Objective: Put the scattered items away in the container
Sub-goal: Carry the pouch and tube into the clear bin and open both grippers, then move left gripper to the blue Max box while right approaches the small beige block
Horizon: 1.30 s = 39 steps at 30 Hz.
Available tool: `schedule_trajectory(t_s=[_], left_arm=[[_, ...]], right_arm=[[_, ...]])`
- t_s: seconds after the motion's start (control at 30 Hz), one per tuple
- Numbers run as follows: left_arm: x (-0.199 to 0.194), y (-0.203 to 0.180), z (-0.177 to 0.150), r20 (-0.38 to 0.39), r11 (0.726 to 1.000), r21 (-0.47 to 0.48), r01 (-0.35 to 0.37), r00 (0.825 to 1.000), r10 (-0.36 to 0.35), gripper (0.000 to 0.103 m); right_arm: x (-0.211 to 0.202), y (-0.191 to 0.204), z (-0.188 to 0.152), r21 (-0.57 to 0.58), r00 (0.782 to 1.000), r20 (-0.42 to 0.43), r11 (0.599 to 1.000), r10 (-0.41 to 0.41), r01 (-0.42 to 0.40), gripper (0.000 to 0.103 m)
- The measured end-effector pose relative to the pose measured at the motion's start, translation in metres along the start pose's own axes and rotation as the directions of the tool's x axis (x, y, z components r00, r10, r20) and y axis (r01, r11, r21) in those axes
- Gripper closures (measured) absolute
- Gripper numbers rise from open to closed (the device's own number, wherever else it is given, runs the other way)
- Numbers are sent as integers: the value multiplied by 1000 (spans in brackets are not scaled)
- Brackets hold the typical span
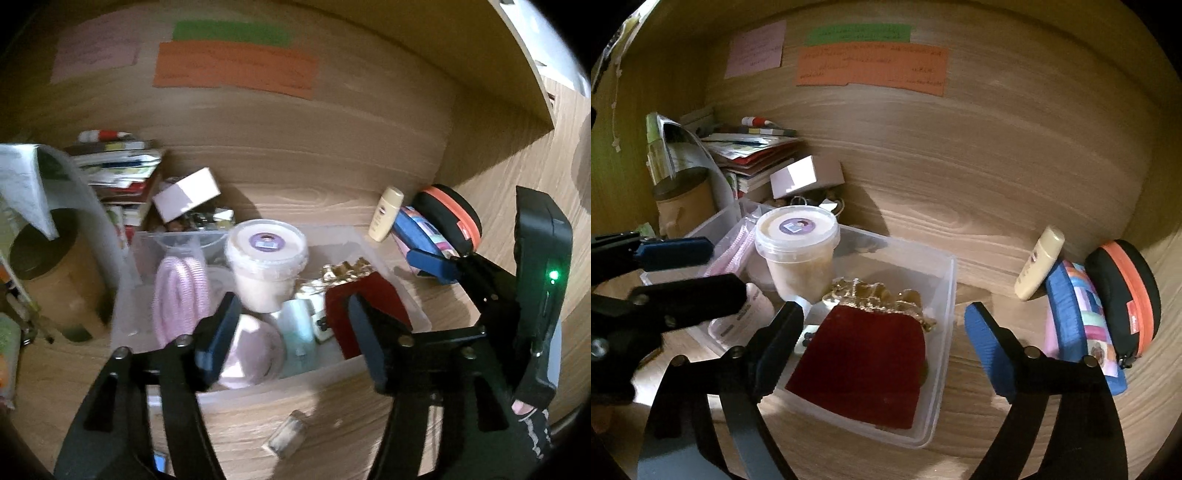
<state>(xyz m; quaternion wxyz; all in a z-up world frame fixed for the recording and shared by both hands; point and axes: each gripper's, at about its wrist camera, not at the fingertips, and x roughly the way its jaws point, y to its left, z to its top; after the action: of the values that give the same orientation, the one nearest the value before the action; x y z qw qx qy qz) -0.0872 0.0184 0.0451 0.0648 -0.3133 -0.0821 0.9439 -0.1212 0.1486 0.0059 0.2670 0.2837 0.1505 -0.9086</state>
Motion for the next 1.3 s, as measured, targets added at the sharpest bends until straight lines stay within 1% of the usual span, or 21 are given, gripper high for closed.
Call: schedule_trajectory(t_s=[0.03,0.13,0.23,0.37,0.6,0.83,1.03,1.1,1.17,1.3], left_arm=[[-4,3,-1,8,1000,-4,-12,1000,12,31],[-11,11,-6,10,999,-13,-39,999,39,30],[-15,23,-13,-10,998,-32,-61,998,61,24],[-25,36,-25,-18,994,-43,-101,995,100,21],[-43,48,-44,-28,988,-25,-155,988,154,20],[-52,59,-60,-62,984,-17,-179,982,177,20],[-53,69,-76,-114,982,-4,-187,976,185,20],[-53,72,-82,-141,985,-8,-172,975,170,20],[-52,72,-88,-165,987,-3,-162,973,159,20],[-55,70,-100,-172,984,35,-174,969,177,20]], right_arm=[[0,1,0,-3,1000,-3,1000,7,-7,11],[-5,3,0,-4,1000,9,1000,10,-10,6],[-9,5,0,-6,999,20,999,32,-32,5],[-11,10,1,-19,999,22,999,37,-36,5],[-19,18,4,-25,998,19,998,65,-65,5],[-39,31,-2,-50,998,28,997,60,-58,5],[-53,46,-13,-75,997,18,995,74,-72,5],[-57,51,-17,-75,996,11,993,88,-87,5],[-60,55,-22,-72,996,-2,994,86,-86,5],[-62,65,-31,-85,995,-31,992,94,-97,5]])
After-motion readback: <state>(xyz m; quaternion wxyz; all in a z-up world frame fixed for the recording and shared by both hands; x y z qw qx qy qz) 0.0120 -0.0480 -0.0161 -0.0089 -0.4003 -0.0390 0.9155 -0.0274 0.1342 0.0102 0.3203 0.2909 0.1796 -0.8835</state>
